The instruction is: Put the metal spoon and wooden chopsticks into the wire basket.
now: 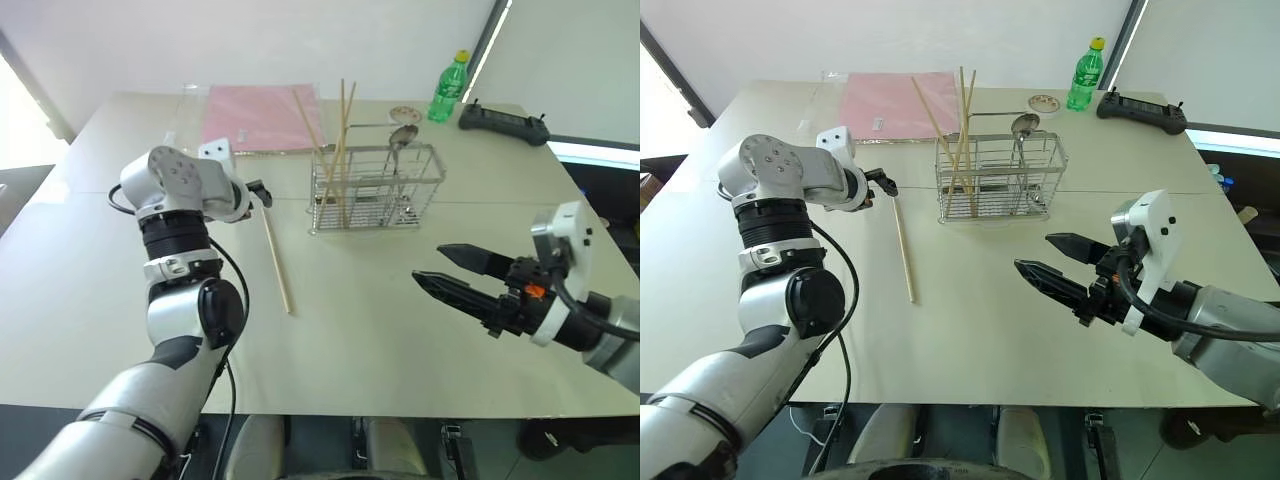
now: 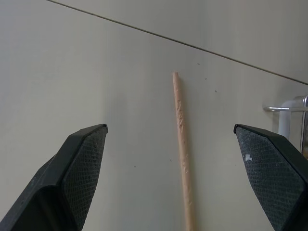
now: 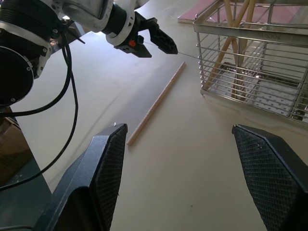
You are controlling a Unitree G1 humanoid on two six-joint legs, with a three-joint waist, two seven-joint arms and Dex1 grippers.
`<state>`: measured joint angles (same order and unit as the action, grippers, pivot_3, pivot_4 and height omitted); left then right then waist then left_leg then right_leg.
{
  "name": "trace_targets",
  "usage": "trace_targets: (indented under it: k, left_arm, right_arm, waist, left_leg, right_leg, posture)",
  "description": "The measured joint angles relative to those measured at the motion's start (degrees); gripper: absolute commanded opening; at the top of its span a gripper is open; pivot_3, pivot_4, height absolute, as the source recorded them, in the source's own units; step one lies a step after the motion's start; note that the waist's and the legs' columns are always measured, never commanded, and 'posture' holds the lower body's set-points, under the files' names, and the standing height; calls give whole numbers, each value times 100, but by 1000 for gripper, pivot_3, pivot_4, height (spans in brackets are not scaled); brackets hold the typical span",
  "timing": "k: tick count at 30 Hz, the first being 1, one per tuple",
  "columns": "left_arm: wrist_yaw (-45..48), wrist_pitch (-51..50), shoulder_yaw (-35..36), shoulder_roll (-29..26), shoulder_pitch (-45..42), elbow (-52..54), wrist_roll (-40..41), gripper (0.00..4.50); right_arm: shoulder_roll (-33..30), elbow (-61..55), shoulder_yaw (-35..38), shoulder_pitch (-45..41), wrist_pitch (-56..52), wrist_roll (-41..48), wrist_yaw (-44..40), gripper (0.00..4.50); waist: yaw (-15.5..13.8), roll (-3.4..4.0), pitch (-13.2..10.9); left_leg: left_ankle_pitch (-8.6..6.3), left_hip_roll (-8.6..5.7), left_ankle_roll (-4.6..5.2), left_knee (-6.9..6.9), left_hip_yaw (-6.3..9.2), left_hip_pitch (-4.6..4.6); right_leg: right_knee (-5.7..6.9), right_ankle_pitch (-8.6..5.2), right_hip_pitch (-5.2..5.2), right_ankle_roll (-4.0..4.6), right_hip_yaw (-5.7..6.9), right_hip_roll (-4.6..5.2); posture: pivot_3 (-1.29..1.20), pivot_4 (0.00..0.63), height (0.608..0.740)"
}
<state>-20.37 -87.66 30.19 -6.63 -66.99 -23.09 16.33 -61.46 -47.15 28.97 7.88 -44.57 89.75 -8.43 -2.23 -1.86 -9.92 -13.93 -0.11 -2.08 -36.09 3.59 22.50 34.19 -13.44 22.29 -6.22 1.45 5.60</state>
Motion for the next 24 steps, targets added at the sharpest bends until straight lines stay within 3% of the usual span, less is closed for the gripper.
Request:
trace_targets:
  k: [14, 18, 24]
  left_arm:
    - [495, 1267, -587, 157, -9, -1446, -344, 4441]
    - [421, 1625, -580, 179, -56, -1755, -387, 3192]
    - [354, 1787, -493, 163, -89, -1955, -383, 140]
  right_arm:
    - [129, -238, -114, 101, 166, 157, 412, 3577]
    - [132, -268, -114, 115, 181, 172, 494, 3577]
    - [132, -279, -114, 128, 237, 248, 568, 3577]
  waist:
    - [-13, 5, 3]
    - [-18, 17, 10]
    - [-22, 18, 11]
  left_leg:
    - [0, -1, 1, -2, -2, 2]
    - [0, -1, 1, -8, -2, -2]
    - [0, -3, 1, -8, -2, 0]
  right_leg:
    - [-4, -5, -3, 9, 0, 4]
    - [-4, -3, -9, 12, 1, 5]
    - [-5, -2, -10, 11, 1, 6]
  posture:
    - [0, 150, 721]
    - [0, 150, 721]
    - [0, 150, 721]
